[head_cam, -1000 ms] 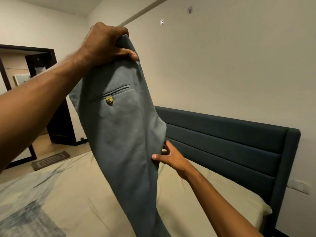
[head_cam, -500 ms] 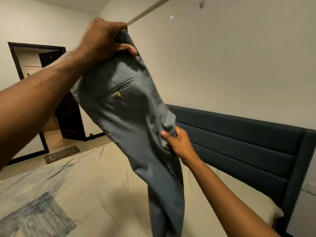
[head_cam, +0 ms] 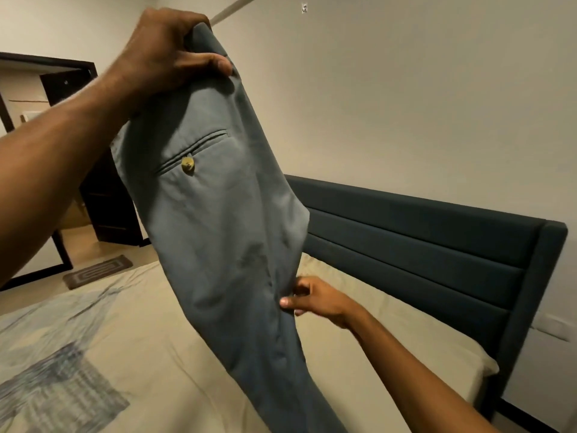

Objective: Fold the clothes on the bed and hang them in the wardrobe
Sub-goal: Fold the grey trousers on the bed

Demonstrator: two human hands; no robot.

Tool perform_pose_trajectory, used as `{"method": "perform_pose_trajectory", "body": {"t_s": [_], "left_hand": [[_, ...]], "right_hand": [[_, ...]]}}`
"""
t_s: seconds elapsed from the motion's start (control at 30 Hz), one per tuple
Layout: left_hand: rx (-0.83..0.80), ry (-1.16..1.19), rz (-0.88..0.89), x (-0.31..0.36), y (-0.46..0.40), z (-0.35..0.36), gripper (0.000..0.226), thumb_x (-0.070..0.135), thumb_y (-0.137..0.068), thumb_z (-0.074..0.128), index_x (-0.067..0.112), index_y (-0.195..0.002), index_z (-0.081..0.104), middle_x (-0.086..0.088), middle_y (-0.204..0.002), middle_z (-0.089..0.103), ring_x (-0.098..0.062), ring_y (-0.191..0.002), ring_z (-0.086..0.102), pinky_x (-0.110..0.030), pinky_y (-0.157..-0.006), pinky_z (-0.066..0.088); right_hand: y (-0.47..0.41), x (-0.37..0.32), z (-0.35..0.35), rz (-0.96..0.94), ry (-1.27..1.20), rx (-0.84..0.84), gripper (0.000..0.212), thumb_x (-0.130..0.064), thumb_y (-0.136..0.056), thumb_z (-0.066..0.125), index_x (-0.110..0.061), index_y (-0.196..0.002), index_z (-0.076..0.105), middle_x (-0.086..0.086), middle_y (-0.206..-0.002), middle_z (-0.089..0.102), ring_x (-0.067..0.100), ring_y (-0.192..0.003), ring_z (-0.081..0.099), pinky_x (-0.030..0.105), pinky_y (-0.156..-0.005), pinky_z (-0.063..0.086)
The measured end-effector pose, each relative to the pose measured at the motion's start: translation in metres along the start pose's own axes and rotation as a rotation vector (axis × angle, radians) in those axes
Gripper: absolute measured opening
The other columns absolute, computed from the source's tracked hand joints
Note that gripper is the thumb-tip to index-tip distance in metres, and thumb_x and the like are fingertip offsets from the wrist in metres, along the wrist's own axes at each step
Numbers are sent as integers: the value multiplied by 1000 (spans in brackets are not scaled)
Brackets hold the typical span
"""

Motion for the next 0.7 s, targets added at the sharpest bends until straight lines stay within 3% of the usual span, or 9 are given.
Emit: {"method": "perform_pose_trajectory", "body": {"t_s": [0.07, 0.17, 0.27, 0.33, 0.4, 0.53, 0.63, 0.7], "left_hand": [[-72, 47, -41, -9, 7, 12, 37, 59, -73, 62, 28, -93, 58, 9, -83, 55, 5, -74, 58, -1, -63, 47], [-208, 117, -125, -37, 23, 40, 57, 71, -62, 63, 22, -92, 61, 7, -84, 59, -5, -79, 58, -17, -62, 50], [-356, 212, -223, -67, 44, 76, 68, 86, -50, 67, 28, -85, 62, 4, -85, 64, -11, -79, 62, -23, -66, 49], [-449, 272, -325, -83, 57, 101, 52, 69, -62, 72, 25, -86, 63, 1, -84, 66, -14, -77, 63, -18, -60, 51], [-567, 310, -427, -104, 69, 126, 32, 46, -74, 70, 20, -91, 66, -3, -87, 69, -18, -80, 67, -20, -61, 54], [-829, 288, -624, -155, 105, 185, 26, 29, -86, 72, 15, -108, 69, -7, -98, 74, -25, -89, 72, -32, -72, 59], [-803, 152, -667, -199, 120, 234, 30, 27, -85, 75, 16, -111, 66, -5, -102, 69, -26, -100, 66, -30, -76, 52], [-640, 75, -662, -226, 113, 252, 28, 24, -86, 76, 15, -111, 65, -1, -101, 64, -25, -105, 59, -35, -87, 48]], "right_hand": [[-3, 29, 7, 40, 17, 4, 17, -30, -95, 66, -18, -106, 70, -2, -100, 72, 10, -90, 67, 34, -87, 54], [-2, 65, 6, 69, -50, 45, 25, -31, -96, 63, -15, -115, 69, -2, -111, 73, 17, -103, 68, 34, -92, 55], [2, 100, 1, 128, -142, 81, 19, -16, -98, 59, -7, -110, 69, -2, -108, 74, 14, -102, 69, 30, -90, 56], [4, 119, -3, 161, -201, 117, 16, -11, -92, 59, 1, -100, 67, 4, -99, 71, 15, -92, 66, 29, -84, 55], [3, 136, -10, 203, -248, 143, 17, -15, -83, 58, -3, -91, 66, 6, -89, 68, 14, -83, 61, 29, -76, 54], [-16, 191, -34, 358, -149, 216, 16, -13, -93, 55, 0, -94, 64, 7, -85, 66, 17, -77, 61, 32, -67, 56], [-42, 229, -86, 435, 61, 404, 20, -15, -86, 58, -13, -68, 51, 8, -68, 54, 21, -67, 50, 38, -58, 53], [-65, 223, -137, 406, 198, 576, 26, -15, -84, 56, -17, -62, 43, 7, -62, 49, 23, -65, 47, 43, -59, 52]]}}
Point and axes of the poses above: each hand's wrist, its own y-axis away from the middle knuckle, its own z-axis out of the palm, x = y × z, the point moved 10 cm from there along -y, towards the middle knuckle
